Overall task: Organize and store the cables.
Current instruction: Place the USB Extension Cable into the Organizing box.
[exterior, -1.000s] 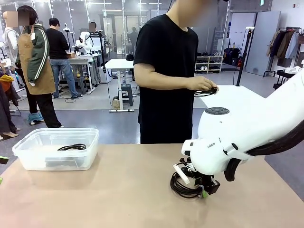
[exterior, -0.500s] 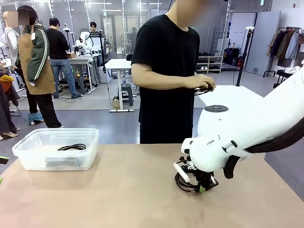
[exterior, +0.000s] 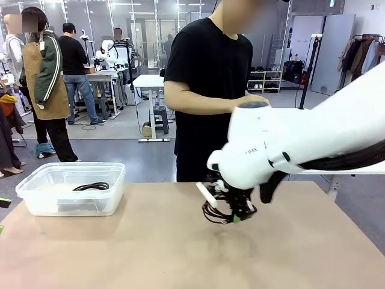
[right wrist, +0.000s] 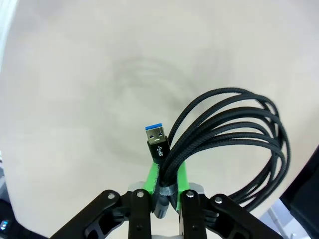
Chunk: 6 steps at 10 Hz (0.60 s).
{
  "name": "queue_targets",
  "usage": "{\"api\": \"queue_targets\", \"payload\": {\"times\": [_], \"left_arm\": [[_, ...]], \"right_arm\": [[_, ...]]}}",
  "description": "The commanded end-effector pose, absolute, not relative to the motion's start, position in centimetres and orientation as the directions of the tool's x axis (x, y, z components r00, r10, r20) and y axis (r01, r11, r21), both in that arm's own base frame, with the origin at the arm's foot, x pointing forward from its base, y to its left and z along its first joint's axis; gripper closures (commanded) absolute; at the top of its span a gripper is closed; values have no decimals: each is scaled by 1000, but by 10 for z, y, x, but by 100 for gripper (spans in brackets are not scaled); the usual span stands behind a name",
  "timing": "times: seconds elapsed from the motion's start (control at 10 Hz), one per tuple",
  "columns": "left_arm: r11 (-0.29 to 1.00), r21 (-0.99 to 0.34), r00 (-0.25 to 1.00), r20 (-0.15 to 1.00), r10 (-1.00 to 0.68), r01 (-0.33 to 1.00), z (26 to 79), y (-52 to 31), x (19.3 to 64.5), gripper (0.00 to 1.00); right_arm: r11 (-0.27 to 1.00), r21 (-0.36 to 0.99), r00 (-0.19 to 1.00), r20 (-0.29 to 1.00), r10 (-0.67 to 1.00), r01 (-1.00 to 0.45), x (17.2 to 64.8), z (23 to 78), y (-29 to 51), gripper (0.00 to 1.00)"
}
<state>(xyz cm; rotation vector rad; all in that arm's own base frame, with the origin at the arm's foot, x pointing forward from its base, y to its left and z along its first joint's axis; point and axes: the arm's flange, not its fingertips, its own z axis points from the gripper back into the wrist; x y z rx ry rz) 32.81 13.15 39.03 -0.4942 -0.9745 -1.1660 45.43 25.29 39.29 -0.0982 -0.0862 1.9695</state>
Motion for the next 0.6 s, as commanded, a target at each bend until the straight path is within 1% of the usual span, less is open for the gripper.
{"api": "queue_targets", "payload": {"times": [0.0,0.1,0.3,0.5], "left_arm": [[361,145,68,854,-517,921,394,131,328,0],[361,145,68,854,-517,921,394,131,328,0],[361,145,68,854,-517,921,394,131,328,0],[361,145,68,854,-517,921,394,131,328,0]], "right_arm": [[-319,-87,-319,-15,948,-944,467,399,304,100],[-307,-91,-304,-41,952,-947,471,399,334,100],[-311,-90,-309,-38,950,-946,483,386,395,100],[-302,-90,-301,-26,953,-949,490,366,435,100]]}}
